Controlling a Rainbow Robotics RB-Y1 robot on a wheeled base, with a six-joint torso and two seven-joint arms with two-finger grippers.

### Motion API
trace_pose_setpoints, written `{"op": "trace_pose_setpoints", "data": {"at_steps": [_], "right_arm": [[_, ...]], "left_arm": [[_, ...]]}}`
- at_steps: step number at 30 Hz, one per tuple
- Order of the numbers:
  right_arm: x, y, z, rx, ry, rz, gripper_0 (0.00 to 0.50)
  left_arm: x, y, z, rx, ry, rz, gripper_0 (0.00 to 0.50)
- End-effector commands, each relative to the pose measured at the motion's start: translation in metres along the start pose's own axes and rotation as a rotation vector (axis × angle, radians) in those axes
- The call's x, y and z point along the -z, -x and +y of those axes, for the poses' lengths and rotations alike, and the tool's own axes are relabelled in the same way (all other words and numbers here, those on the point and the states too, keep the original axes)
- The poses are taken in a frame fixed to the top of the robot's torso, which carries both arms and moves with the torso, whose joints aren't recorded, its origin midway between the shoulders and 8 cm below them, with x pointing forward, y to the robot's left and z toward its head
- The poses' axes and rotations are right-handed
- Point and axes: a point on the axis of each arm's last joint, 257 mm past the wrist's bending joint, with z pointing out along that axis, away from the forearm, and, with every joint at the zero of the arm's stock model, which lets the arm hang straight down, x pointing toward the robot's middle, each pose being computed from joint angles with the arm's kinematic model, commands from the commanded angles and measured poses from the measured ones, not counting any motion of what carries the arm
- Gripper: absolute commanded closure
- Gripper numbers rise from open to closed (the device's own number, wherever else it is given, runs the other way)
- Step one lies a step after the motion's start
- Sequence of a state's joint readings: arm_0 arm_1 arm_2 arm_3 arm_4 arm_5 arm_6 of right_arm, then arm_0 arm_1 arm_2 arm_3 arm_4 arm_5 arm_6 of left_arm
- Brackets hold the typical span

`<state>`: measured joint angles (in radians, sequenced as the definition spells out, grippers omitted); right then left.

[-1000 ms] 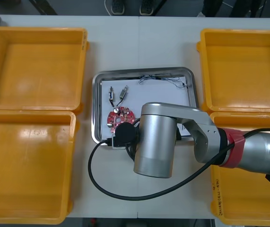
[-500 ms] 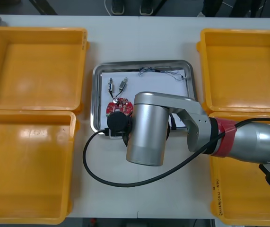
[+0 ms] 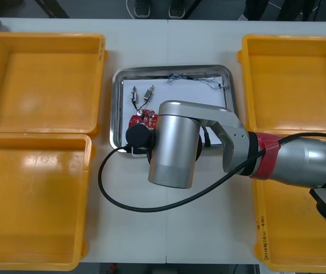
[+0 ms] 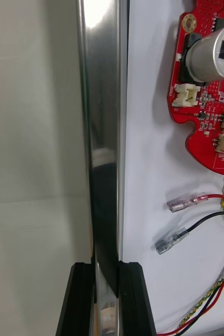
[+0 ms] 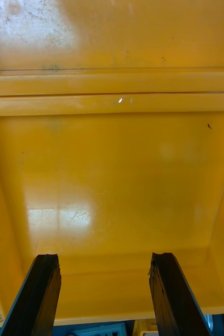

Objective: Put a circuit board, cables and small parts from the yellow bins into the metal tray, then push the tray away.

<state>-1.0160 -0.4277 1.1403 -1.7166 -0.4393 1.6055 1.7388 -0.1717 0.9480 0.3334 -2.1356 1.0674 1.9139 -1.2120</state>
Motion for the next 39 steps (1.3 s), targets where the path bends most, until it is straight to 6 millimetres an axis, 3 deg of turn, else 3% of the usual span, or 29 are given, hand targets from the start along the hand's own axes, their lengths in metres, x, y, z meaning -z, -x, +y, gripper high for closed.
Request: {"op": "trace_pose_setpoints", "data": {"at_steps": [1, 20, 39], "right_arm": [[0.015, 0.025, -0.025, -0.02, -0.039, -0.041, 0.5], [0.011, 0.036, -0.07, -0.06, -0.097, -0.091, 0.5], [0.01, 0.032, -0.108, -0.018, -0.188, -0.079, 0.5]], "left_arm": [[0.016, 0.003, 0.018, -0.075, 0.066, -0.025, 0.0], [0.016, 0.003, 0.018, -0.075, 0.066, -0.025, 0.0], [0.016, 0.003, 0.018, -0.075, 0.066, -0.025, 0.0]]}}
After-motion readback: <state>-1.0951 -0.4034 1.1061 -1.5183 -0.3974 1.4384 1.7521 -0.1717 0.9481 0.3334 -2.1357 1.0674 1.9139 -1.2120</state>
